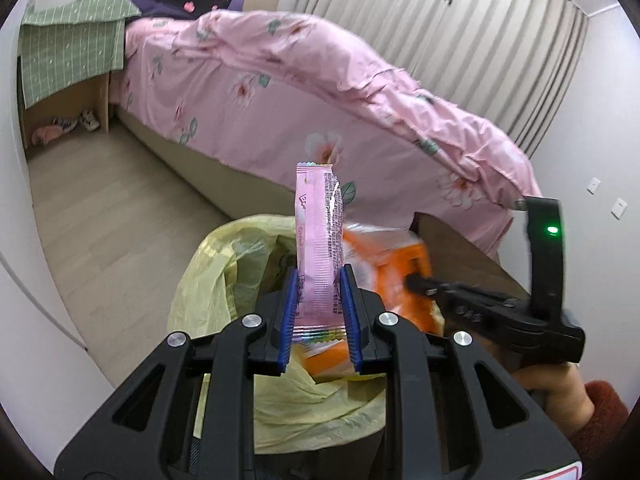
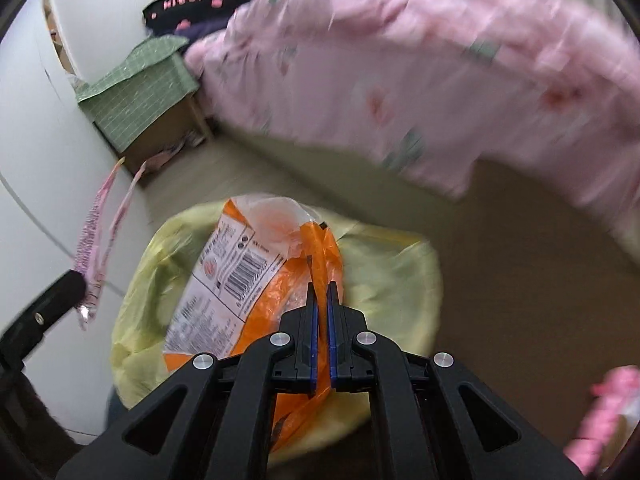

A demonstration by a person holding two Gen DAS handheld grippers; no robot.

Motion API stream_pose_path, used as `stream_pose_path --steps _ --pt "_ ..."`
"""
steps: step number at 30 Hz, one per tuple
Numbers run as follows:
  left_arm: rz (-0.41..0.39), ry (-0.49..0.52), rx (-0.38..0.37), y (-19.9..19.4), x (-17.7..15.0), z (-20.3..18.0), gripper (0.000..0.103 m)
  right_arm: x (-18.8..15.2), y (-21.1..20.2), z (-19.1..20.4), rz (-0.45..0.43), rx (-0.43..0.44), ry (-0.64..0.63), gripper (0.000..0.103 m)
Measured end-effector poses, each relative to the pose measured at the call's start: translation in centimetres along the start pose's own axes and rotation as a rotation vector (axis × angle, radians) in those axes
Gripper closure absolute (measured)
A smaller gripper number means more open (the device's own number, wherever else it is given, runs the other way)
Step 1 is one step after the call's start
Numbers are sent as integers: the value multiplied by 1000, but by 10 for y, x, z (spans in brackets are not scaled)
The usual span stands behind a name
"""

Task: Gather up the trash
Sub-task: 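Carry both items over the yellow bag and open both grippers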

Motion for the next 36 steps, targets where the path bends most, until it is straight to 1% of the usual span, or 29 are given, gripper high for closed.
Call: stream_pose_path --steps 4,7,10,12,15,18,21,23,27,30,32,33,34,35,36 --pt "48 29 29 25 -9 3 83 1 29 21 68 84 -52 98" --pt "102 28 36 44 -19 7 83 3 31 25 61 128 -71 98" --pt "164 38 71 65 -30 12 83 2 26 17 48 155 -59 98" --pt "195 62 101 77 -38 14 83 -2 27 14 63 166 -74 98" --pt "221 125 161 91 -47 16 83 -2 29 11 87 179 -80 98" --pt "212 182 211 95 -51 18 84 0 39 17 123 172 -116 98" --pt "221 164 191 94 -52 20 84 2 45 22 145 156 -150 98" --pt "226 149 167 92 -52 19 84 3 42 22 129 143 -158 98" --pt "227 93 110 86 -49 20 83 4 26 15 63 112 -147 98" --pt "223 71 75 81 -45 16 80 3 18 13 36 136 -130 97" --pt "210 54 61 75 -41 14 74 3 17 13 32 158 -111 96" --pt "199 43 53 71 -39 14 68 2 16 12 32 165 -102 95" --pt "184 34 50 66 -35 13 65 2 14 12 30 164 -99 89" --pt "170 32 51 63 -33 12 63 2 10 11 23 162 -99 75" --pt "157 37 54 59 -30 12 58 2 7 11 15 159 -100 69"
Point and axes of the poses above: each gripper's, at about its wrist camera, not at the fingertips, and y roughly the way its jaws point, z to its left, x to its top, the point moved 6 cm from there along y, roughly the way its jaws point, and after that the axes turned 12 degrees about -y, right-handed, at the moved point
